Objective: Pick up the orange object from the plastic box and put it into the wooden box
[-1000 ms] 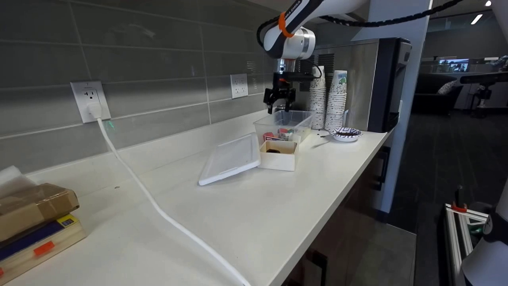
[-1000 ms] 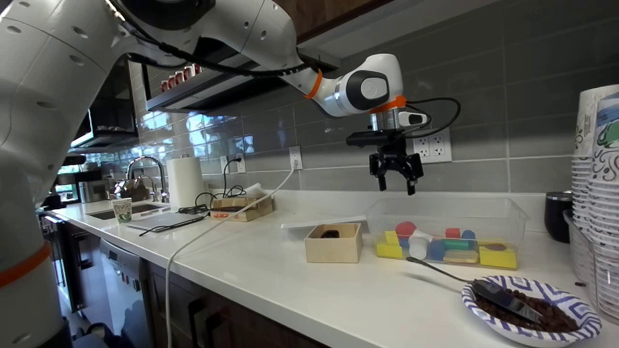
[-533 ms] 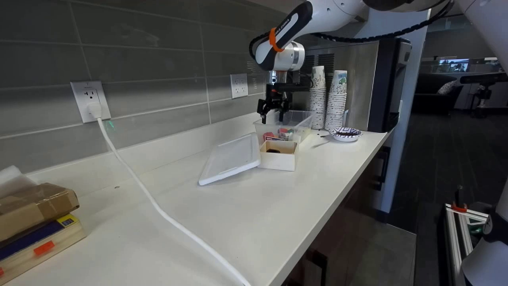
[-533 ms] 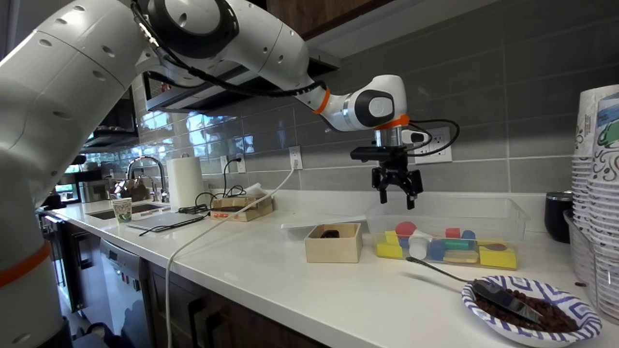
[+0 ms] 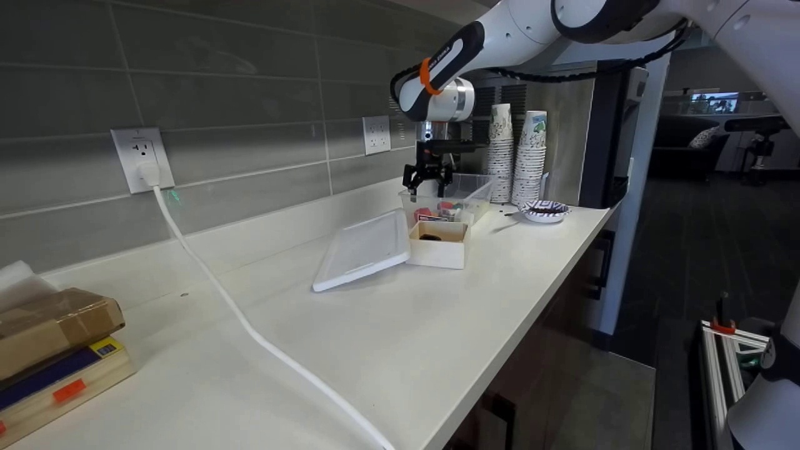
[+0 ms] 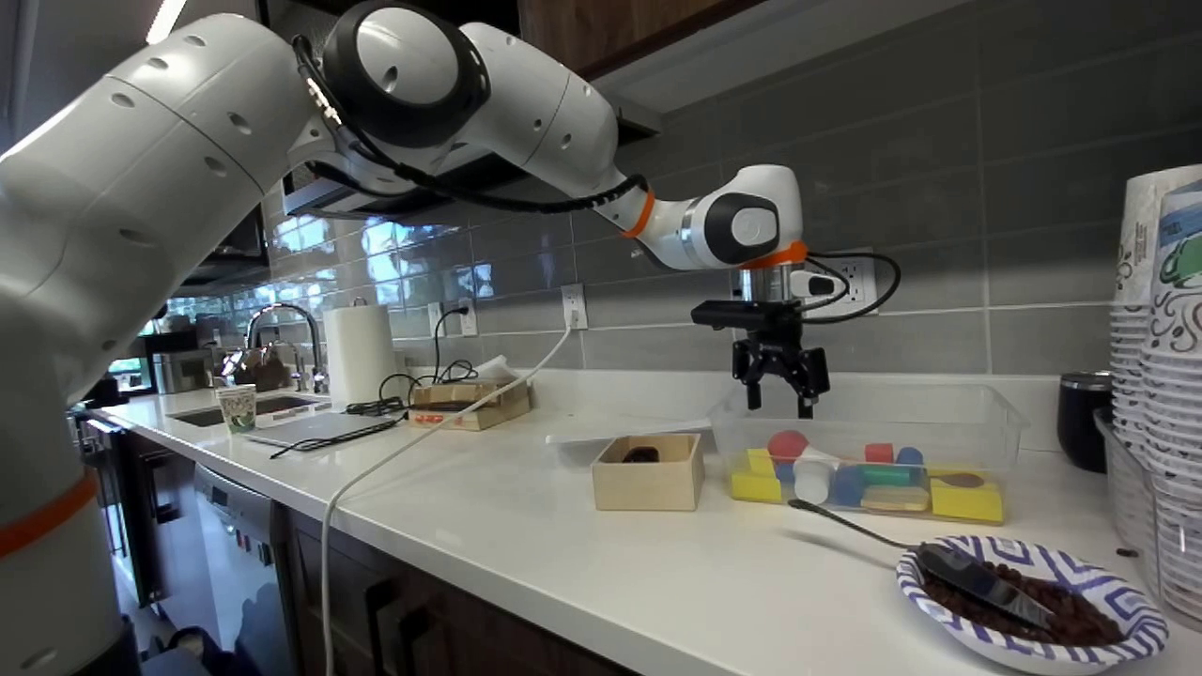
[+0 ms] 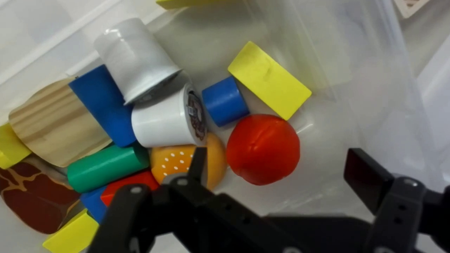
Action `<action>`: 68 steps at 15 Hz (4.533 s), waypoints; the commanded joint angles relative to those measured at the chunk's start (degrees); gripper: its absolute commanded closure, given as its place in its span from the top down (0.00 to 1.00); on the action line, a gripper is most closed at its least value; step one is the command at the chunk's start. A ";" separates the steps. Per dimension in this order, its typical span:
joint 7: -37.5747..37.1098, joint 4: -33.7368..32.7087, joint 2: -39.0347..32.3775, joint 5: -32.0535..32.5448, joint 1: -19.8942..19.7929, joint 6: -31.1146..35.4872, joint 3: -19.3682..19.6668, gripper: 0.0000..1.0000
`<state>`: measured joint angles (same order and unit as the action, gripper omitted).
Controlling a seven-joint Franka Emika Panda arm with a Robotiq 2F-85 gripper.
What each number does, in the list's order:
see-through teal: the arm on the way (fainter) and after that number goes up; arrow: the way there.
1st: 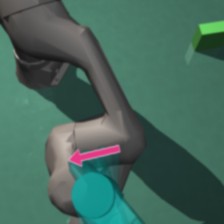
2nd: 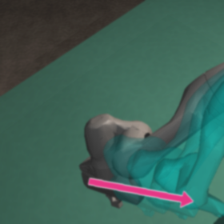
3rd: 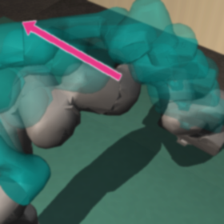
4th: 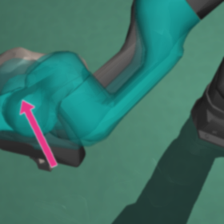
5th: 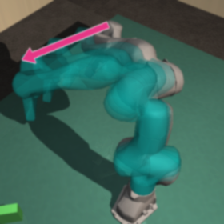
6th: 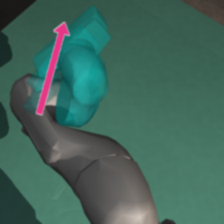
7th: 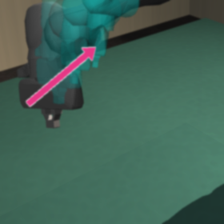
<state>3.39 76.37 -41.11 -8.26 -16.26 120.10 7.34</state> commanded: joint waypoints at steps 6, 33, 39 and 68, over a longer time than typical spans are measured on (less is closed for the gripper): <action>-2.18 -4.45 -4.73 -1.51 -1.57 -0.97 -1.08 1.00; -7.23 21.16 16.65 -0.37 1.30 0.89 0.88 0.06; -13.66 36.91 31.00 3.85 4.49 2.82 3.70 0.06; -8.18 55.15 36.89 9.19 9.48 27.07 -1.22 0.47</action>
<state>-6.36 133.89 -1.62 2.20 -7.09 145.81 6.07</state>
